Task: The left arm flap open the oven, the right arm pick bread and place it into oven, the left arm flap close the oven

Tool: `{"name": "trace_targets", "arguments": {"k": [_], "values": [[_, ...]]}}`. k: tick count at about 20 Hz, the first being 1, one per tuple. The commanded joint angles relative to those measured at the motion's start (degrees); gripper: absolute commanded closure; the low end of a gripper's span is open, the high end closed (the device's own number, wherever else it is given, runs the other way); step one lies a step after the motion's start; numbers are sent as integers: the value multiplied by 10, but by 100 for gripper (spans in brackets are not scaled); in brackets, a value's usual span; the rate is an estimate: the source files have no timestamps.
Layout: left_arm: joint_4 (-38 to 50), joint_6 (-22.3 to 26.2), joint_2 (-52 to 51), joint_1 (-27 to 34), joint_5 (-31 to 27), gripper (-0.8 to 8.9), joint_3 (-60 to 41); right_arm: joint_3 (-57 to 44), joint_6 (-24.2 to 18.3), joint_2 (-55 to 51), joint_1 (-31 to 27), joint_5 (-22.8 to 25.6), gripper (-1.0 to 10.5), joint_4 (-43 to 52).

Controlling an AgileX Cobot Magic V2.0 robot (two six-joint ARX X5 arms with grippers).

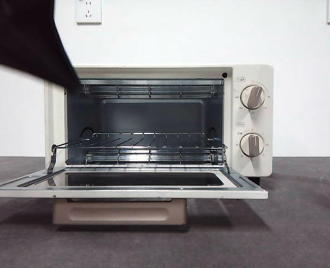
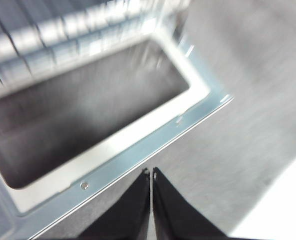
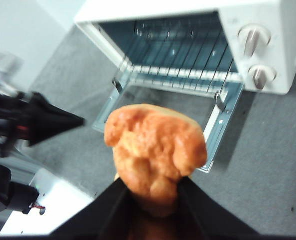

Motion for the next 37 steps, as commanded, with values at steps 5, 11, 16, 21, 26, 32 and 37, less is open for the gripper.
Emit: {"name": "trace_targets", "arguments": {"k": [5,11,16,21,26,32,37], "values": [[-93,10,-83,-4,-17,803,74,9,18,153,60,3,850,116],[-169,14,-160,-4,-58,803,96,9,69,317,136,50,850,276],[-209,13,-198,-4,-58,803,96,9,88,418,165,149,850,381],[-227,14,-212,-4,-58,803,96,9,121,491,165,188,850,489],[-227,18,-212,-4,-58,803,96,10,144,531,165,241,850,541],[-226,26,-212,-4,-58,803,96,10,151,548,165,280,843,557],[-226,27,-211,-4,-58,803,96,10,151,548,165,281,529,558]]}}
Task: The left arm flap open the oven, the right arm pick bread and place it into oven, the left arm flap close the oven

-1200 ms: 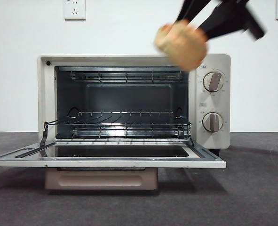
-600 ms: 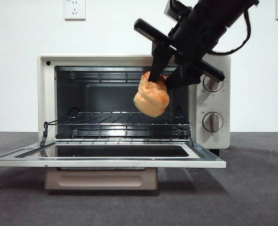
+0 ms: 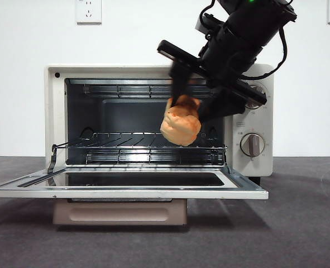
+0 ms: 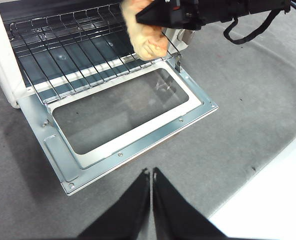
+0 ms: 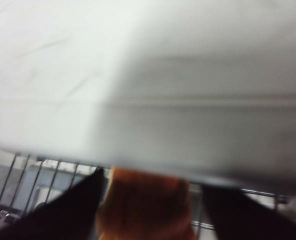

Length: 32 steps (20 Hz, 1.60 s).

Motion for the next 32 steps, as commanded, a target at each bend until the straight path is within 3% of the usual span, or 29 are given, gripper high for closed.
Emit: {"name": "trace_targets", "arguments": {"k": [1,7,11,15,19,25,29,32], "values": [[7,7,3,-4,-5,803,13,10,1,9,5,3,525,8],[6,7,4,-4,-22,803,13,10,-2,-44,7,-13,525,-26],[7,7,23,-4,-105,803,13,10,-9,-121,20,-30,525,-159],[7,12,85,-4,-111,803,13,10,-62,-224,30,-70,525,-303],[8,43,180,27,-49,803,13,10,-107,-332,30,-79,525,-423],[58,52,298,245,156,803,13,10,-132,-477,28,-52,525,-524],[142,5,357,360,254,803,-15,10,-132,-534,29,-42,525,-575],[193,-23,389,393,263,803,-65,10,-130,-560,29,-43,525,-599]]}}
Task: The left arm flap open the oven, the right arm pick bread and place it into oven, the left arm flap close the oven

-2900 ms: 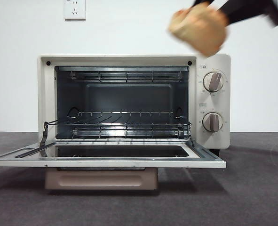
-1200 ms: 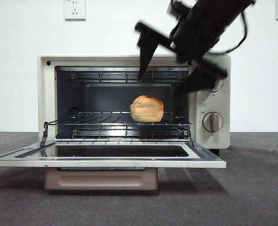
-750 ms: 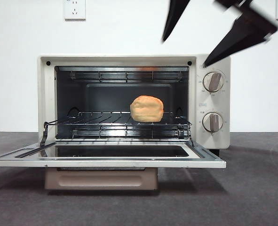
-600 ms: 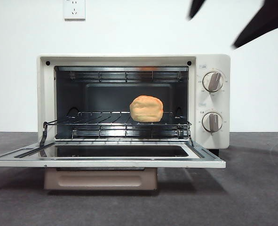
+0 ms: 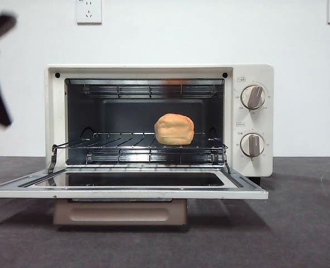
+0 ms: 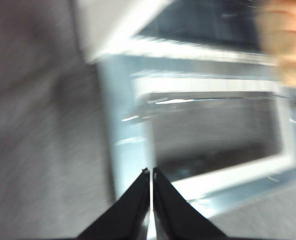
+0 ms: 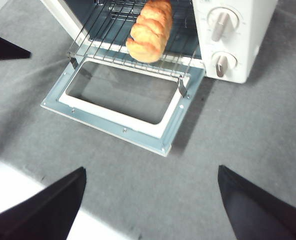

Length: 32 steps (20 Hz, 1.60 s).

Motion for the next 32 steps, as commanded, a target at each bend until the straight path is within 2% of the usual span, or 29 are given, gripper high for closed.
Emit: {"name": "trace_targets", "arguments": {"k": [1,7,13,17,24,28,32], "values": [[32,-31,25,12,5,803,-38,10,-3,-10,4,1,525,-9],[51,-43,42,17,10,803,-110,10,-7,-16,4,5,525,-5],[51,-39,53,10,51,803,-122,10,-10,-16,4,7,525,16],[49,-38,63,10,54,803,-122,10,-9,-16,4,16,525,16],[70,-33,111,6,115,803,-122,10,-9,-16,4,16,525,16],[76,-33,115,8,127,803,-122,10,-7,-16,4,16,525,14],[89,-44,115,17,181,803,-120,10,-7,-16,4,15,525,14]]}}
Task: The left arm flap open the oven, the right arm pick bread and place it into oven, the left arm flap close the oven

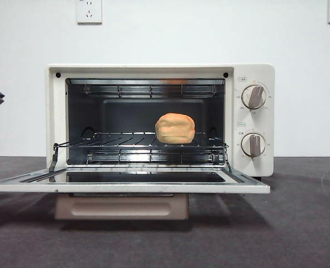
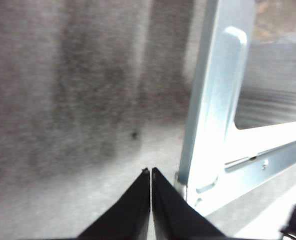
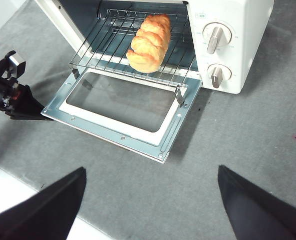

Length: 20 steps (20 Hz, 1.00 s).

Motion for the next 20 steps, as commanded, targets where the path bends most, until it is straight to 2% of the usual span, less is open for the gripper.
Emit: {"name": "trace_targets", "arguments": {"k": [1,6,12,15,20], "values": [[20,-3,7,0,54,803,6,10,-3,3,4,1,525,5],[20,-18,-5,13,82,803,30,10,-2,3,4,0,525,5],[25,-40,-28,15,83,803,88,10,-1,3,4,0,525,5],[63,-78,-31,15,83,803,118,10,-1,3,4,0,525,5],[173,-173,-31,15,82,803,144,10,0,3,4,0,525,5]]}}
